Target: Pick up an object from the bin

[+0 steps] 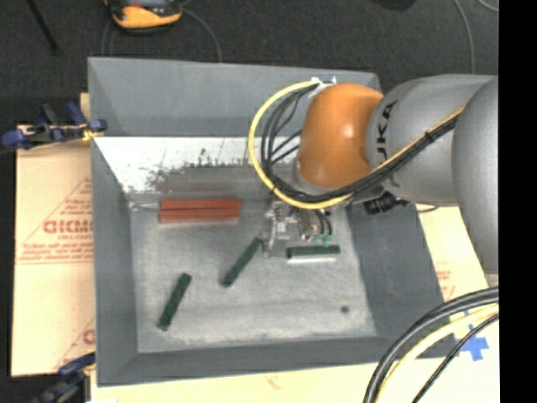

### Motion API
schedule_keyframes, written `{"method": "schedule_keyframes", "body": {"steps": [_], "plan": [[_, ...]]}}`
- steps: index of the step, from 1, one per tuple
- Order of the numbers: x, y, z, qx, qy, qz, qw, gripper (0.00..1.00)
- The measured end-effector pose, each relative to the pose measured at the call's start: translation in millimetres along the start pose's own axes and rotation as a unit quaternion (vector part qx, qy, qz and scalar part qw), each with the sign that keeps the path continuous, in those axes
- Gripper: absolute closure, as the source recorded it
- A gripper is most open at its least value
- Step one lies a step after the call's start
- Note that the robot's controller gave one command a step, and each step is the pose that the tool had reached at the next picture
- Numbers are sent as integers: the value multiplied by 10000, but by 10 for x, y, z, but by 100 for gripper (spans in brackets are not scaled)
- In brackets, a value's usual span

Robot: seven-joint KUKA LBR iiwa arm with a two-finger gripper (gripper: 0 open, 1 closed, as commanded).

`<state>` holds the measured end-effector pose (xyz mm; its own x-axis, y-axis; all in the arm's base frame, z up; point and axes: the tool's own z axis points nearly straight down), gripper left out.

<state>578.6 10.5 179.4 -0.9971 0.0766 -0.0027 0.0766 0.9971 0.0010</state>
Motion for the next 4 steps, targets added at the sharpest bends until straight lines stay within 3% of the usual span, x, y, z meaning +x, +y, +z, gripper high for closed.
{"method": "schedule_keyframes", "body": {"steps": [1, 2, 3, 4], "plan": [[0, 0, 0, 0, 0, 0, 10000, 100], [-371, 21, 705, 11, -16, -412, 9991, 0], [-532, 50, 1080, 12, -23, -613, 9981, 100], [-531, 47, 1082, 15, -21, -618, 9981, 0]]}}
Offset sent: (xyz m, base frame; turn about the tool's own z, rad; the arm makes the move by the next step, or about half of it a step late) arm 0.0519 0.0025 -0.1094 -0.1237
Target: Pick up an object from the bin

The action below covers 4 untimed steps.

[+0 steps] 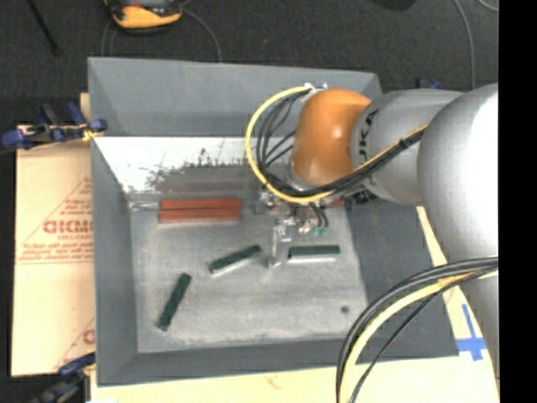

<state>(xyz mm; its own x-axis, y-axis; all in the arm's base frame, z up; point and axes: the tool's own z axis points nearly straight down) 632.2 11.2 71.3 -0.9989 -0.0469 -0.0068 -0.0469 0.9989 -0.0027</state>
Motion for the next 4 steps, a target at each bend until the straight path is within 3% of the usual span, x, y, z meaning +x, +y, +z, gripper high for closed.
{"method": "schedule_keyframes", "body": {"steps": [1, 2, 3, 4], "plan": [[0, 0, 0, 0, 0, -1, 10000, 0], [705, 457, 0, -17, 15, -767, 9970, 100], [705, 456, 0, -15, 15, -770, 9970, 0], [705, 455, 0, -15, 15, -770, 9970, 0]]}}
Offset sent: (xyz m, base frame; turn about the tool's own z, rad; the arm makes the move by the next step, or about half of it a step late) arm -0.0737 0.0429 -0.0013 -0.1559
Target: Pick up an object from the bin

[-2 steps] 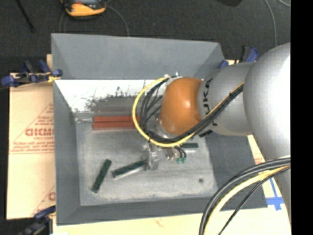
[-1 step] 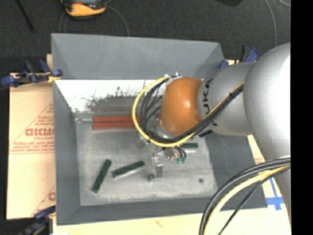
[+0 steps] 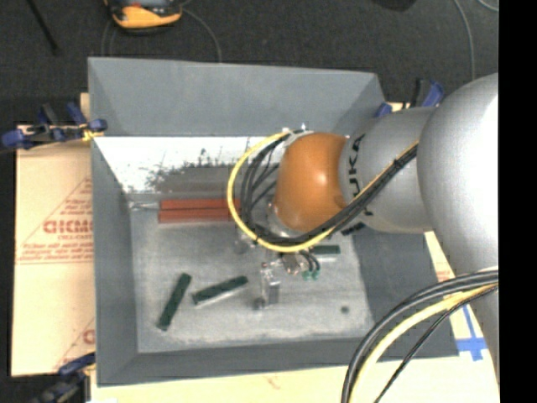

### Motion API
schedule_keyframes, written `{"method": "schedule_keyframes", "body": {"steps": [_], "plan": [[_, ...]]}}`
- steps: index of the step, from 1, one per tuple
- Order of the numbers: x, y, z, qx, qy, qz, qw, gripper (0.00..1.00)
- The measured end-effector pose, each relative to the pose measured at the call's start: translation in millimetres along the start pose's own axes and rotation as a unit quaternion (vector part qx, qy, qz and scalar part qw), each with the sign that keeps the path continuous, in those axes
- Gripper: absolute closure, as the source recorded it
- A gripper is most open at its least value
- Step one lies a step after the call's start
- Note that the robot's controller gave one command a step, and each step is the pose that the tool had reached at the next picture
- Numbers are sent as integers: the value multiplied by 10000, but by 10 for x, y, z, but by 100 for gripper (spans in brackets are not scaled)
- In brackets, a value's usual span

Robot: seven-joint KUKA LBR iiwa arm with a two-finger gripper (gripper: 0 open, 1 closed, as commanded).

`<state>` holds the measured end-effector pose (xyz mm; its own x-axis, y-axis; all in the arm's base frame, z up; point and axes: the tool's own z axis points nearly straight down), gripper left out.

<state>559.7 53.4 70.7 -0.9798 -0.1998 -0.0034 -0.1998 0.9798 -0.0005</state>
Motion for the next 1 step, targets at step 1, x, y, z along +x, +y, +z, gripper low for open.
{"method": "schedule_keyframes", "body": {"steps": [1], "plan": [[127, 476, 2, -11, 7, -1855, 9826, 100]]}}
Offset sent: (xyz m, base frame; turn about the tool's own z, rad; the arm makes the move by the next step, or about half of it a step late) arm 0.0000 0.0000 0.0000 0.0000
